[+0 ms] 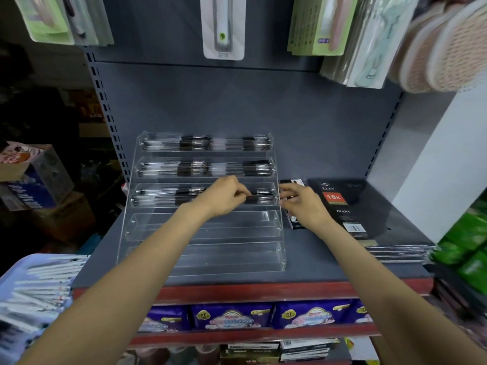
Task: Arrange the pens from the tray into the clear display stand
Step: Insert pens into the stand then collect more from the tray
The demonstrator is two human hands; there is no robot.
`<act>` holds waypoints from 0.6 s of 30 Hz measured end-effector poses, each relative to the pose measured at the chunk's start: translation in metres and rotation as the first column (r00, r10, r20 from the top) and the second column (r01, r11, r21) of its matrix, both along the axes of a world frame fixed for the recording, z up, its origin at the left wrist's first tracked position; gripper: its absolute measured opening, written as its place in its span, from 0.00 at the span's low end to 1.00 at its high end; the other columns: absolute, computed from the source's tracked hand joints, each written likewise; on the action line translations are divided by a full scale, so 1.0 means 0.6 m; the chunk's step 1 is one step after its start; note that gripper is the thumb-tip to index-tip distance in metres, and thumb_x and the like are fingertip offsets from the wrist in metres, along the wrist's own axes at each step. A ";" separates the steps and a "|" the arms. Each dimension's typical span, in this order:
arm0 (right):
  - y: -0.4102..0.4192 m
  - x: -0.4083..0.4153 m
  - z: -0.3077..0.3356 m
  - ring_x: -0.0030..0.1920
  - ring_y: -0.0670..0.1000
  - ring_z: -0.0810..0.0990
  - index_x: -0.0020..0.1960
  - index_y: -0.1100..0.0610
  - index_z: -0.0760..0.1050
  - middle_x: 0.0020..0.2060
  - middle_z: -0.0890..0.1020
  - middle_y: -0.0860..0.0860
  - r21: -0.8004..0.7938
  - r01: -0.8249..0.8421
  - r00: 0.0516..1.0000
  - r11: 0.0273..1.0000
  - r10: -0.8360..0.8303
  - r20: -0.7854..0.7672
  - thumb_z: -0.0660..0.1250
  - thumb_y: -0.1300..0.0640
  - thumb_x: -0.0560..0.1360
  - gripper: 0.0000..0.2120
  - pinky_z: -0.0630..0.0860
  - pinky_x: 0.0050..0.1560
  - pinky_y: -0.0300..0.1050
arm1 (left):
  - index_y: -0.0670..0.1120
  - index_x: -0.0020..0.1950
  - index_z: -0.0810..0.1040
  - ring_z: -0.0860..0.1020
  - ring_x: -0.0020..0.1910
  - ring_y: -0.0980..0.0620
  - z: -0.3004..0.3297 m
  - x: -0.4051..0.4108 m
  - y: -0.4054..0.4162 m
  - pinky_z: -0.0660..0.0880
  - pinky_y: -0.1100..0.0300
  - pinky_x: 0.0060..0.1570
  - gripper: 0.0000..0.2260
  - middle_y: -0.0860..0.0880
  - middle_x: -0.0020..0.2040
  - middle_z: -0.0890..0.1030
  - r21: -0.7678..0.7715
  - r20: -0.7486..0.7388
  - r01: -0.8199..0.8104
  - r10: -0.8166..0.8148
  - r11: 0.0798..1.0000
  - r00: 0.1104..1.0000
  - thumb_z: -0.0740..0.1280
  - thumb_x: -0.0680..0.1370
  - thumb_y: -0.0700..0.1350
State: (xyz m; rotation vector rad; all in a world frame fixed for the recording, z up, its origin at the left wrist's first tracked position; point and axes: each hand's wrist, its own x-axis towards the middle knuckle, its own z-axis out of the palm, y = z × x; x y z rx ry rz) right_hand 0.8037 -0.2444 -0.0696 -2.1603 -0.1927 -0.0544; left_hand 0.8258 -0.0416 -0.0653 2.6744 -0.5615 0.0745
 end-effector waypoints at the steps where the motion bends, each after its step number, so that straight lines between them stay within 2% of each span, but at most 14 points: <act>1: 0.000 -0.001 0.000 0.46 0.48 0.78 0.65 0.56 0.72 0.50 0.79 0.50 0.011 -0.001 1.000 1.000 0.001 -0.004 0.65 0.63 0.76 0.18 0.76 0.40 0.34 | 0.47 0.62 0.77 0.72 0.57 0.50 -0.003 0.001 0.002 0.64 0.62 0.57 0.13 0.49 0.50 0.72 0.012 0.014 0.005 -0.005 1.000 1.000 0.60 0.80 0.43; 4: 0.004 -0.002 0.000 0.45 0.50 0.78 0.65 0.56 0.72 0.52 0.79 0.53 0.029 0.013 1.000 1.000 -0.013 -0.001 0.65 0.64 0.76 0.18 0.77 0.41 0.38 | 0.46 0.64 0.76 0.72 0.57 0.48 -0.004 -0.002 0.001 0.68 0.58 0.59 0.14 0.50 0.50 0.71 0.052 0.040 0.016 -0.018 0.999 0.999 0.60 0.80 0.43; 6: 0.006 -0.004 0.002 0.46 0.50 0.78 0.64 0.57 0.73 0.53 0.79 0.55 0.019 0.026 1.000 0.999 -0.026 0.006 0.64 0.65 0.76 0.17 0.78 0.44 0.41 | 0.46 0.65 0.75 0.73 0.57 0.47 -0.001 -0.006 -0.001 0.71 0.52 0.60 0.14 0.48 0.54 0.74 0.093 0.083 -0.003 -0.004 0.996 0.997 0.60 0.80 0.43; 8: 0.007 -0.008 0.002 0.46 0.51 0.78 0.65 0.57 0.73 0.55 0.79 0.55 -0.001 0.036 0.999 0.999 -0.036 0.015 0.64 0.65 0.76 0.17 0.78 0.49 0.44 | 0.46 0.64 0.74 0.75 0.57 0.46 0.000 -0.013 0.000 0.73 0.49 0.58 0.13 0.48 0.58 0.76 0.133 0.173 -0.040 0.016 0.990 0.985 0.60 0.80 0.44; 10: 0.010 -0.015 0.000 0.50 0.51 0.79 0.65 0.57 0.72 0.57 0.78 0.55 -0.066 0.072 0.995 0.995 -0.066 0.077 0.65 0.64 0.76 0.18 0.75 0.55 0.42 | 0.46 0.60 0.75 0.76 0.56 0.46 -0.001 -0.023 0.004 0.73 0.50 0.55 0.11 0.47 0.57 0.78 0.144 0.249 -0.064 0.027 0.987 0.968 0.60 0.80 0.45; 12: 0.020 -0.025 -0.003 0.53 0.50 0.78 0.64 0.57 0.73 0.58 0.77 0.55 -0.128 0.143 0.974 0.981 -0.117 0.194 0.65 0.64 0.75 0.18 0.70 0.56 0.37 | 0.46 0.58 0.76 0.76 0.55 0.47 -0.003 -0.031 0.009 0.73 0.51 0.54 0.10 0.47 0.55 0.77 0.094 0.271 -0.055 0.027 0.994 0.962 0.61 0.80 0.45; 14: 0.040 -0.038 0.000 0.52 0.48 0.77 0.63 0.57 0.74 0.58 0.76 0.54 -0.105 0.170 0.957 0.980 -0.138 0.256 0.65 0.64 0.75 0.17 0.68 0.53 0.32 | 0.46 0.58 0.76 0.76 0.55 0.49 -0.001 -0.039 0.019 0.74 0.52 0.55 0.09 0.48 0.55 0.77 -0.021 0.260 -0.038 0.042 0.999 0.965 0.62 0.79 0.45; 16: 0.069 -0.053 0.007 0.49 0.46 0.76 0.60 0.58 0.75 0.54 0.78 0.53 -0.070 0.137 0.959 0.988 -0.114 0.260 0.64 0.65 0.75 0.14 0.69 0.48 0.30 | 0.46 0.57 0.77 0.76 0.52 0.51 0.003 -0.051 0.038 0.74 0.55 0.55 0.09 0.50 0.54 0.78 -0.157 0.237 -0.031 0.068 0.987 0.969 0.63 0.79 0.44; 18: 0.108 -0.069 0.010 0.46 0.46 0.77 0.57 0.58 0.77 0.50 0.81 0.53 -0.046 0.067 0.970 0.997 -0.054 0.235 0.64 0.65 0.74 0.12 0.73 0.50 0.33 | 0.46 0.54 0.78 0.77 0.48 0.52 0.004 -0.073 0.067 0.73 0.60 0.51 0.07 0.50 0.50 0.79 -0.260 0.241 -0.031 0.096 0.965 0.966 0.64 0.78 0.43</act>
